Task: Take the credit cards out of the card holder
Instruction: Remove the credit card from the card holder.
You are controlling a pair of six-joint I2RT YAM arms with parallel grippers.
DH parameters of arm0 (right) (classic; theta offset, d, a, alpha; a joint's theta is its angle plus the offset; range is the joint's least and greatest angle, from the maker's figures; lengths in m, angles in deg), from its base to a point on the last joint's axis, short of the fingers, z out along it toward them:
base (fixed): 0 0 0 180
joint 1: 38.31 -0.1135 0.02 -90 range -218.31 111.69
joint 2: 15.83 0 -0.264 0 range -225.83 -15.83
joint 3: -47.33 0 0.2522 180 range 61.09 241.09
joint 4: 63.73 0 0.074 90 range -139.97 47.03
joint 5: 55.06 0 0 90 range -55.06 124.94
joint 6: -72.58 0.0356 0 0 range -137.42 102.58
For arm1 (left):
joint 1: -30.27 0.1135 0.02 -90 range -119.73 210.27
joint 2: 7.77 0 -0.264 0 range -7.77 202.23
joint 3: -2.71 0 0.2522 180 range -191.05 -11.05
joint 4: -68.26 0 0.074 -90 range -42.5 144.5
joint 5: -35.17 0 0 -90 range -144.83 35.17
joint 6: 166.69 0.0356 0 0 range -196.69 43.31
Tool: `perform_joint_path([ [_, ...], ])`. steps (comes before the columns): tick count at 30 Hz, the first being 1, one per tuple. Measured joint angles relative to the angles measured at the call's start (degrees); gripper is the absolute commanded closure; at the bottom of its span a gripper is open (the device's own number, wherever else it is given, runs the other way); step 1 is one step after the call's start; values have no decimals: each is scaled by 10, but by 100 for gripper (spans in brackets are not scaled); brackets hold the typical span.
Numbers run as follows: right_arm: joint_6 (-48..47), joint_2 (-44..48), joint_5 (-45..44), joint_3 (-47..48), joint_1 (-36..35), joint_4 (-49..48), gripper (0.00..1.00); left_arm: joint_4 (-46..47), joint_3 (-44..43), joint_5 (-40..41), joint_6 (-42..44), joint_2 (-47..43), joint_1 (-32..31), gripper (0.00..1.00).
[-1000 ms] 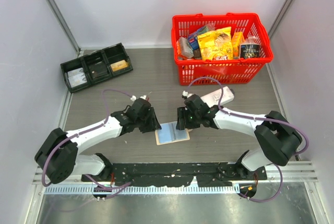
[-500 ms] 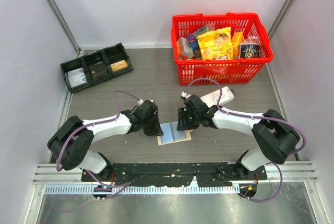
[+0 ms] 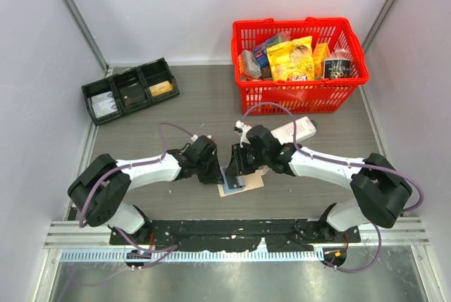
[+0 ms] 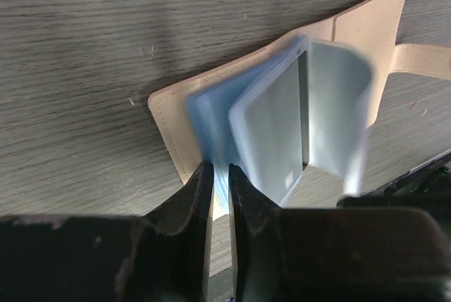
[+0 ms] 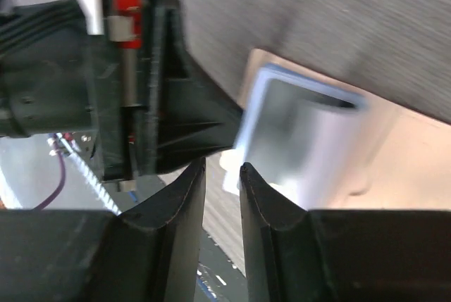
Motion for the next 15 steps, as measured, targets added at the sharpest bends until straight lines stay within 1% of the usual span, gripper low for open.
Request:
perform_joint_path([
  [7,2,-1,33,5,-16,-20,63,8,8,1,-8,-9,-1,77],
  [11,1,-1,6,7,-16,-5,60,-2,19,18,-16,-43,-1,69],
  [15,-1,0,-35,7,-9,15,60,-19,20,39,-18,-90,-1,68],
])
